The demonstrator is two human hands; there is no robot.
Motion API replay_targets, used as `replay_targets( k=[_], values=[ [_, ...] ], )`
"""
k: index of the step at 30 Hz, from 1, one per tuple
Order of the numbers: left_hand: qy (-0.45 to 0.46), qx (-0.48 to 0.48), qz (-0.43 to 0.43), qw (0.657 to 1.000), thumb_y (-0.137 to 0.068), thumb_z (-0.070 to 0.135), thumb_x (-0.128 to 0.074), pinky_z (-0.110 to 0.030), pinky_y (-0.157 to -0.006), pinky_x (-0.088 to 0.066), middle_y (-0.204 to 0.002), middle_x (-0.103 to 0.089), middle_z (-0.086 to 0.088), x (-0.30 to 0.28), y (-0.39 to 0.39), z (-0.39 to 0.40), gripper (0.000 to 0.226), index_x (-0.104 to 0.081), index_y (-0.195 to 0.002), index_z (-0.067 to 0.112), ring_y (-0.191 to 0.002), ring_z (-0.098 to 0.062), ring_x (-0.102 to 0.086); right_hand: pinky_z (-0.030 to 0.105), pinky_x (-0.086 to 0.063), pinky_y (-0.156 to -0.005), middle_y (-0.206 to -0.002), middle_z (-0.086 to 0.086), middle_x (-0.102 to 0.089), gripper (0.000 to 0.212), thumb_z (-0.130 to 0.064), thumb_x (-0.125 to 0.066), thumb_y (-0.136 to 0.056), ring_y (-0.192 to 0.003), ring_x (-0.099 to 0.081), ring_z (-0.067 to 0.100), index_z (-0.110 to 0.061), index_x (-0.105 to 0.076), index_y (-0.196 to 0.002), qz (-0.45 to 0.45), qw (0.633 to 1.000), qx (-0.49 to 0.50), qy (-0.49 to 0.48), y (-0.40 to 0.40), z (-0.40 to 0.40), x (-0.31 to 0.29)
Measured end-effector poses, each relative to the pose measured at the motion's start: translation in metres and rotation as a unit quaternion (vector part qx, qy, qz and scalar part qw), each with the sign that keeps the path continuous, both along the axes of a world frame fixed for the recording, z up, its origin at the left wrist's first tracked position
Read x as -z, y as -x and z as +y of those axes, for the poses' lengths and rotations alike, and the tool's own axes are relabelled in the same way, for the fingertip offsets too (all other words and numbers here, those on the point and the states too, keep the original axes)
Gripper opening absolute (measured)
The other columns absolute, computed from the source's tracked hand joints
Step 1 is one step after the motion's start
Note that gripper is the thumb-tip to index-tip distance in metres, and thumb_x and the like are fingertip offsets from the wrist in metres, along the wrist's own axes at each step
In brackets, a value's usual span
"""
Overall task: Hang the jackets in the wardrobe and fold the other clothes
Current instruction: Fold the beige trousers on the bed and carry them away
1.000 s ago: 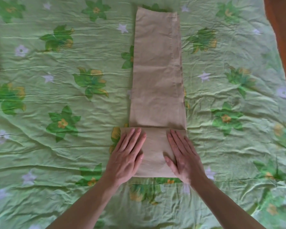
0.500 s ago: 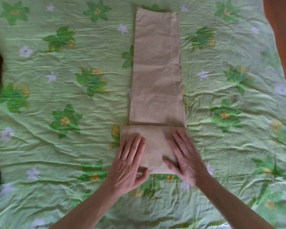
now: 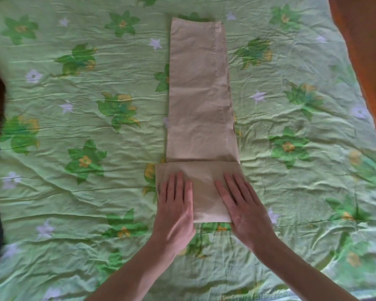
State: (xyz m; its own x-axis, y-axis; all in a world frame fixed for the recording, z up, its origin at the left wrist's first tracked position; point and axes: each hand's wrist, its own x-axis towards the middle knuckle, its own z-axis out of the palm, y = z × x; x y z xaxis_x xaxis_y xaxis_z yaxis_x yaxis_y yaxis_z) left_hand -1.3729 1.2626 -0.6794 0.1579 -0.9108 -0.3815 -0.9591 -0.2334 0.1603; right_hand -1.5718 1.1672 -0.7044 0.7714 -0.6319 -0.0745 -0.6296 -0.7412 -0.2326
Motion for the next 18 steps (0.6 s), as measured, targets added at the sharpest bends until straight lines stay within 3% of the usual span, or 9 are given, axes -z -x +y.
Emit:
replay_targets(
  k=[3, 5, 7, 10, 11, 13, 15, 18],
  values=[
    [-0.062, 0.027, 0.008, 0.998, -0.095, 0.018, -0.054, -0.053, -0.131, -0.003, -0.172, 0.001, -0.025, -0.033, -0.009, -0.009, 0.085, -0.006, -0.164, 0.0, -0.16, -0.041, -0.005, 0.048, -0.032, -0.124, -0.165, 0.015, -0.036, 0.106, -0.017, -0.085, -0.07, -0.154, -0.033, 0.031, -0.014, -0.032, -0.162, -0.013, 1.0, -0.012, -0.025, 0.005, 0.0, -0.015],
    [-0.078, 0.043, 0.011, 0.996, -0.094, 0.019, -0.051, -0.048, -0.131, -0.009, -0.171, -0.015, -0.02, -0.052, -0.015, -0.011, 0.078, -0.016, -0.163, 0.004, -0.158, -0.036, -0.018, 0.042, -0.04, -0.118, -0.157, 0.011, -0.048, 0.111, -0.023, -0.091, -0.061, -0.145, -0.047, 0.03, -0.017, -0.039, -0.158, 0.001, 0.998, -0.036, -0.044, 0.009, -0.004, -0.033],
    [-0.08, 0.052, 0.05, 0.994, -0.093, 0.018, -0.051, -0.041, -0.127, -0.026, -0.162, -0.032, -0.011, -0.066, -0.02, -0.007, 0.07, -0.028, -0.159, 0.011, -0.145, -0.029, -0.039, 0.034, -0.05, -0.104, -0.146, 0.004, -0.061, 0.102, -0.028, -0.092, -0.059, -0.13, -0.063, 0.023, -0.021, -0.049, -0.151, 0.006, 0.996, -0.045, -0.071, 0.016, -0.009, -0.053],
    [-0.127, 0.036, 0.15, 0.98, -0.099, 0.023, -0.05, -0.026, -0.095, -0.053, -0.128, -0.044, 0.006, -0.084, -0.031, -0.003, 0.051, -0.043, -0.149, 0.03, -0.103, -0.01, -0.056, 0.016, -0.06, -0.075, -0.115, -0.014, -0.075, 0.072, -0.038, -0.081, -0.068, -0.086, -0.072, 0.003, -0.035, -0.058, -0.137, 0.01, 0.986, -0.026, -0.167, 0.026, -0.02, -0.087],
    [-0.152, 0.033, 0.186, 0.97, -0.101, 0.026, -0.05, -0.024, -0.084, -0.055, -0.119, -0.048, 0.009, -0.09, -0.034, -0.004, 0.044, -0.049, -0.144, 0.034, -0.092, -0.007, -0.058, 0.014, -0.058, -0.07, -0.105, -0.018, -0.076, 0.062, -0.041, -0.076, -0.072, -0.078, -0.069, -0.001, -0.042, -0.06, -0.132, 0.018, 0.976, -0.018, -0.216, 0.029, -0.025, -0.095],
    [-0.189, 0.008, 0.278, 0.942, -0.102, 0.026, -0.05, -0.023, -0.065, -0.055, -0.101, -0.063, 0.009, -0.097, -0.042, -0.009, 0.032, -0.06, -0.13, 0.036, -0.073, -0.005, -0.063, 0.02, -0.057, -0.066, -0.095, -0.021, -0.074, 0.049, -0.04, -0.074, -0.076, -0.076, -0.07, 0.003, -0.048, -0.061, -0.122, 0.015, 0.947, 0.007, -0.32, 0.039, -0.036, -0.102],
    [-0.194, -0.044, 0.361, 0.911, -0.1, 0.021, -0.054, -0.023, -0.053, -0.048, -0.087, -0.067, 0.006, -0.095, -0.052, -0.015, 0.018, -0.063, -0.112, 0.03, -0.06, -0.005, -0.058, 0.026, -0.059, -0.064, -0.097, -0.018, -0.073, 0.046, -0.028, -0.088, -0.078, -0.08, -0.072, 0.011, -0.047, -0.065, -0.113, -0.067, 0.903, 0.072, -0.418, 0.048, -0.043, -0.098],
    [-0.114, -0.162, 0.425, 0.883, -0.099, 0.017, -0.063, -0.022, -0.048, -0.037, -0.076, -0.059, 0.003, -0.08, -0.069, -0.022, 0.002, -0.063, -0.1, 0.018, -0.055, -0.005, -0.047, 0.029, -0.061, -0.074, -0.101, -0.011, -0.074, 0.045, -0.026, -0.089, -0.073, -0.088, -0.073, 0.015, -0.029, -0.068, -0.113, -0.249, 0.865, 0.211, -0.381, 0.048, -0.034, -0.083]
  ],
)
